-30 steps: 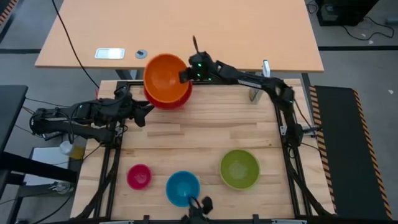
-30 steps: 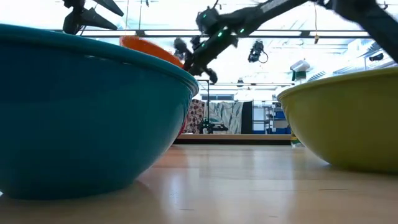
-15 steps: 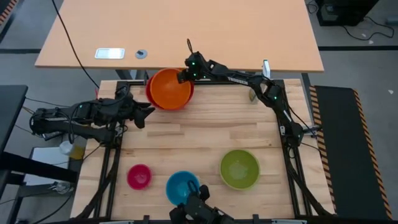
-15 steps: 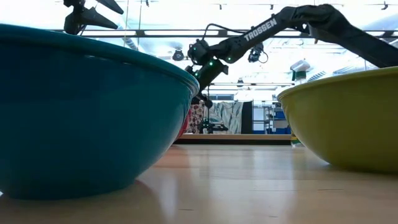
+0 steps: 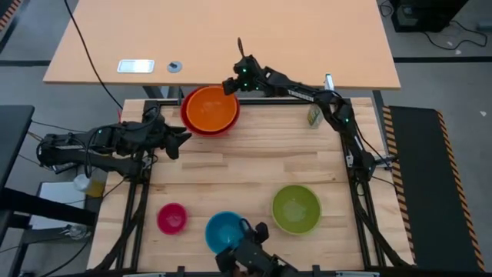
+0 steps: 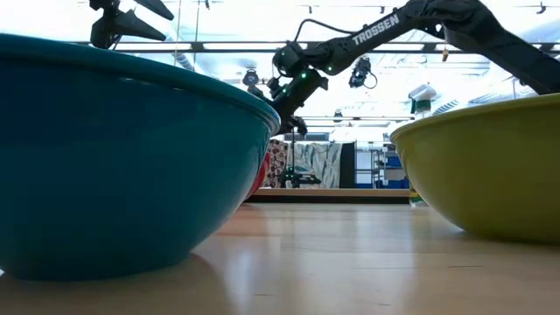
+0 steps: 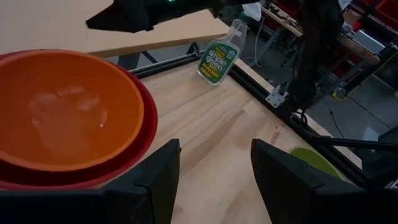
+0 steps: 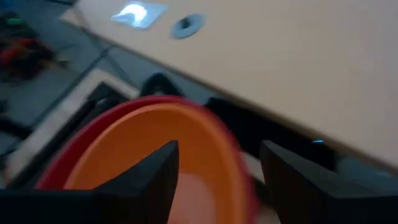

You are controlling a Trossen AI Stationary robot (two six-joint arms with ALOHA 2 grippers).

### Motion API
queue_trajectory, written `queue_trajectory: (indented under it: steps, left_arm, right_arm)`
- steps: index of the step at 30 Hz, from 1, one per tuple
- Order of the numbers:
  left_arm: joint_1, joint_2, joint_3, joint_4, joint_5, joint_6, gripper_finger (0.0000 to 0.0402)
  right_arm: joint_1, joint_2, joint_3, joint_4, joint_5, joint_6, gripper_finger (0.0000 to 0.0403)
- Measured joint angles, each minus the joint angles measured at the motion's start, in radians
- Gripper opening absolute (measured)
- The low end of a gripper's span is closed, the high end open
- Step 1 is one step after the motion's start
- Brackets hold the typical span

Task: Nest bowls inside each other
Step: Stack the green bowl on top of the orange bowl

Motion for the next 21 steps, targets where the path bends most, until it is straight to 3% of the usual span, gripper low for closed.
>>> queue_trajectory:
  steps: [3, 6, 10, 15, 21]
  left_arm:
    - [0.0, 0.0, 0.0, 0.0, 0.0, 0.0, 0.0201]
    - [0.0, 0.0, 0.0, -0.001, 0.0, 0.0, 0.0201]
    - [0.0, 0.0, 0.0, -0.032, 0.005, 0.0, 0.0201]
    - [0.0, 0.0, 0.0, -0.085, 0.049, 0.001, 0.0201]
    - [0.0, 0.0, 0.0, -0.112, 0.059, 0.0, 0.0201]
  right_arm:
    - [-0.002, -0.026, 0.0, -0.043, 0.074, -0.007, 0.0225]
    - [-0.003, -0.058, 0.0, -0.063, 0.053, -0.036, 0.0222]
    - [0.033, -0.117, 0.0, -0.158, -0.11, -0.098, 0.0222]
    - [0.128, -0.205, 0.0, -0.411, -0.357, -0.183, 0.0222]
    - [0.33, -0.257, -0.007, -0.758, -0.298, -0.368, 0.0222]
